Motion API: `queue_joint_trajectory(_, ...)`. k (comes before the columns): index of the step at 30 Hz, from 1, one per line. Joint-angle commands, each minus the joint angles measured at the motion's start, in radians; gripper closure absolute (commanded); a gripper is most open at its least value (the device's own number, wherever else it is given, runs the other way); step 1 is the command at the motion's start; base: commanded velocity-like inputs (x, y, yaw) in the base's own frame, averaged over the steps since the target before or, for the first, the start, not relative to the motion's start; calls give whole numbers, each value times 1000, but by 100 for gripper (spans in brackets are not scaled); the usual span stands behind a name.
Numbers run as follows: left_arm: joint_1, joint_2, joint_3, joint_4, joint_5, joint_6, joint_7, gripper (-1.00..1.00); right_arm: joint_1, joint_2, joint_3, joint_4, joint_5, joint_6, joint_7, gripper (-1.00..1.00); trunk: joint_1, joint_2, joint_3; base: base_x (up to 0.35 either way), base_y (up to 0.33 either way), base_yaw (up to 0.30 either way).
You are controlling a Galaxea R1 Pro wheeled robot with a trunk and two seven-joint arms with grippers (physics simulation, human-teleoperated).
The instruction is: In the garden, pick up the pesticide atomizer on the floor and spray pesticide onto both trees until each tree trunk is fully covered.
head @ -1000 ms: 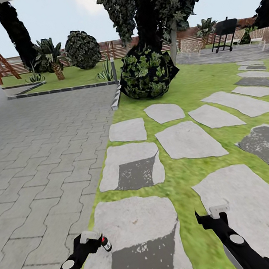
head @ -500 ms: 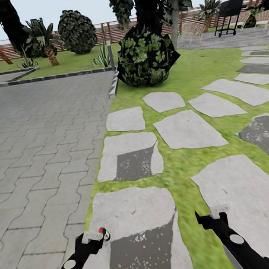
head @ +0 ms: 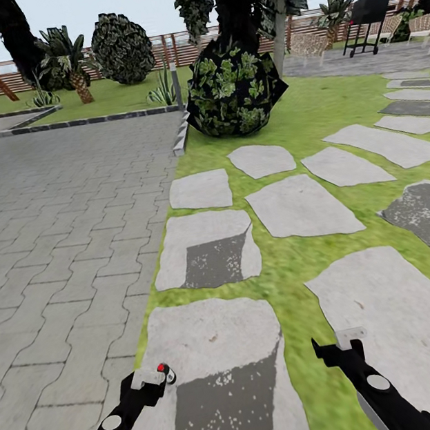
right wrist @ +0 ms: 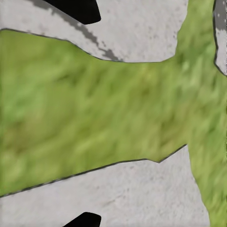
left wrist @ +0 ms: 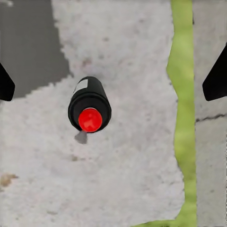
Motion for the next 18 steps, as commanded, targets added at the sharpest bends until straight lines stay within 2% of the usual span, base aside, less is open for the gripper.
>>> queue_joint_trajectory(1,0,0,5,0,-7,-4,-2,-100,0,0,0,0,0,-3,-1,-100,0,0,-1,103,0,0)
queue_joint_trajectory(6,0,0,5,0,-6,-4,-2,-100,0,0,0,-1,1,-2,-1,-100,0,0,-1,32,0,-1)
queue_joint_trajectory(12,0,-2,2,0,-7,-4,-2,-100,0,0,0,-1,0,-3,-1,-100,0,0,-1,2,0,-174)
queue_joint_trajectory(18,0,-3,2,0,-7,-4,-2,-100,0,0,0,-1,0,-4,-1,-100,0,0,-1,0,0,-39)
